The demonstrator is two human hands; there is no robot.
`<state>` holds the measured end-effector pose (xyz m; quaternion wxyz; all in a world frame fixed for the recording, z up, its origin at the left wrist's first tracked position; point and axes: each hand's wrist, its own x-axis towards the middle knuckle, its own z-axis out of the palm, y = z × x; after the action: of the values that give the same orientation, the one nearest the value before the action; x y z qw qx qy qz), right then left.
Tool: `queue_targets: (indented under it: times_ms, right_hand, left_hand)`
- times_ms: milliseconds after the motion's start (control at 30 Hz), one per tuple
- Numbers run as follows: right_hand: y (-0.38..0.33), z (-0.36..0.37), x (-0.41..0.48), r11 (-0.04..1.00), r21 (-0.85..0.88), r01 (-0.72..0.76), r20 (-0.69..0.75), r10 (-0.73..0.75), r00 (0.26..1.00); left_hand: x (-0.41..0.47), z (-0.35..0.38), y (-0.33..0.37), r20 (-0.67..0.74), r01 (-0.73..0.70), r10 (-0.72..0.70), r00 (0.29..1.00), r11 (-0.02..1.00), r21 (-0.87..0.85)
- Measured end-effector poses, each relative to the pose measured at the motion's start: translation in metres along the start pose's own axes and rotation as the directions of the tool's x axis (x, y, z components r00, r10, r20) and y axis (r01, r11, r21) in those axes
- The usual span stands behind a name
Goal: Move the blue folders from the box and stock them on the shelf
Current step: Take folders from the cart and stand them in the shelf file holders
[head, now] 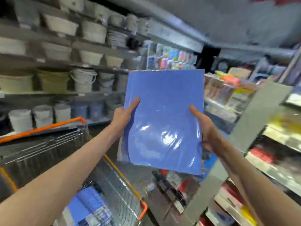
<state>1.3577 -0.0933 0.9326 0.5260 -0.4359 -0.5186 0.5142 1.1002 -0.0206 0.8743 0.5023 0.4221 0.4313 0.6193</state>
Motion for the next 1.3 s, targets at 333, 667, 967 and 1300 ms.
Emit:
queue_targets:
  times_ms: [333,667,967,1300]
  right_hand:
    - [-0.152,-0.204,-0.185,0.93,-0.232,0.284,-0.401,-0.358,0.843]
    - [-0.264,-0.4,-0.414,0.761,-0.509,0.401,-0.593,-0.648,0.477]
    - [-0.337,-0.481,-0.528,0.58,-0.773,0.257,-0.578,-0.811,0.093]
    - [-0.379,-0.561,-0.524,0.522,-0.846,0.106,-0.532,-0.814,-0.233]
  left_hand:
    - [-0.128,0.29,0.08,0.332,-0.138,0.16,0.93,0.986,-0.09]
    - [-0.318,0.552,0.12,0.445,-0.593,0.487,0.751,0.794,0.133]
    - [-0.441,0.686,0.127,0.519,-0.798,0.657,0.547,0.597,0.084]
    - [-0.409,0.795,0.1,0.698,-0.981,0.689,0.195,0.135,0.14]
